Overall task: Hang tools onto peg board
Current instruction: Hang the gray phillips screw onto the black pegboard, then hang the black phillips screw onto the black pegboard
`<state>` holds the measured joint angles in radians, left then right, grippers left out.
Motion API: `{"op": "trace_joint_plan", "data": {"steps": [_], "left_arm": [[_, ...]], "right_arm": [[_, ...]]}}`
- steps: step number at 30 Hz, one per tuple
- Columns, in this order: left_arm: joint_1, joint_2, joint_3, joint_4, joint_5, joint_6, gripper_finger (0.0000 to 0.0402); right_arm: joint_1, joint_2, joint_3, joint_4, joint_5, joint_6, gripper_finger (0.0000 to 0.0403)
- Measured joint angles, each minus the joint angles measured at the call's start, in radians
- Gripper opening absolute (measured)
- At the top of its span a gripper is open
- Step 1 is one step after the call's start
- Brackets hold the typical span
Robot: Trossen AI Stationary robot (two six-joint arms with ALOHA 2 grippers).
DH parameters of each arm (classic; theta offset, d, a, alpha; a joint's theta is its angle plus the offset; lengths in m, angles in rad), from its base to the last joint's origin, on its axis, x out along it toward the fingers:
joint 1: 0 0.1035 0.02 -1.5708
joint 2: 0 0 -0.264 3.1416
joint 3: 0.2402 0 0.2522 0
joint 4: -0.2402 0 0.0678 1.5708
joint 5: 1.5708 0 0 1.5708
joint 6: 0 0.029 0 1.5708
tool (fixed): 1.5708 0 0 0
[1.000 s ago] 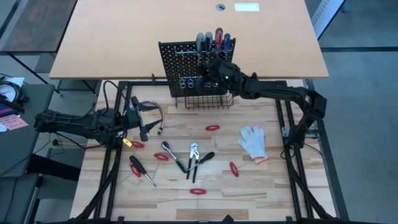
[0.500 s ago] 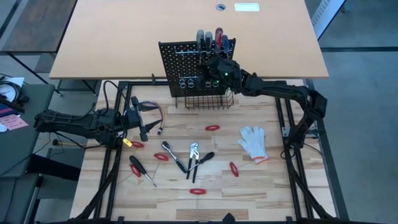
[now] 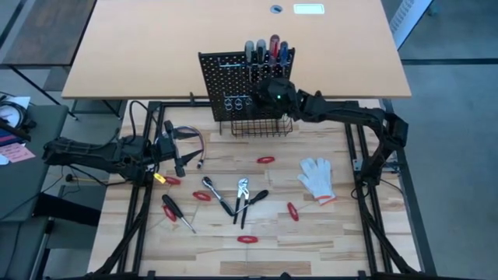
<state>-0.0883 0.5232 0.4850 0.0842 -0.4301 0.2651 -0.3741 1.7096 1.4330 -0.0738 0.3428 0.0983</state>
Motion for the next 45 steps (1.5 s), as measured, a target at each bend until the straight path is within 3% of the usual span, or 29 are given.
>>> {"op": "trace_joint_plan", "data": {"steps": [8,16,26,30,34,38,45], "left_arm": [[0.000,0.000,0.000,-0.007,0.000,0.000,0.0251],[0.000,0.000,0.000,-0.024,0.000,0.001,0.0251],[0.000,0.000,0.000,-0.035,0.013,0.004,0.0251],[0.000,0.000,0.000,-0.045,0.061,0.004,0.0251],[-0.001,0.011,0.000,-0.050,0.097,0.004,0.0251],[-0.002,0.058,0.000,-0.050,0.102,0.025,0.0243],[-0.002,0.193,0.000,-0.055,0.111,0.052,0.0228]], "right_arm": [[0.062,-0.009,0.002,-0.041,0.000,-0.096,0.0159],[0.139,-0.053,0.002,-0.191,0.034,-0.117,0.0160],[0.469,-0.136,-0.003,-0.355,0.050,-0.236,0.0146],[0.613,-0.099,-0.080,-0.345,-0.017,-0.224,0.0146],[0.685,-0.041,-0.187,-0.273,-0.059,-0.071,0.0151],[0.693,0.038,-0.255,-0.233,-0.090,0.038,0.0182],[0.639,0.186,-0.260,-0.222,-0.162,-0.026,0.0268]]}}
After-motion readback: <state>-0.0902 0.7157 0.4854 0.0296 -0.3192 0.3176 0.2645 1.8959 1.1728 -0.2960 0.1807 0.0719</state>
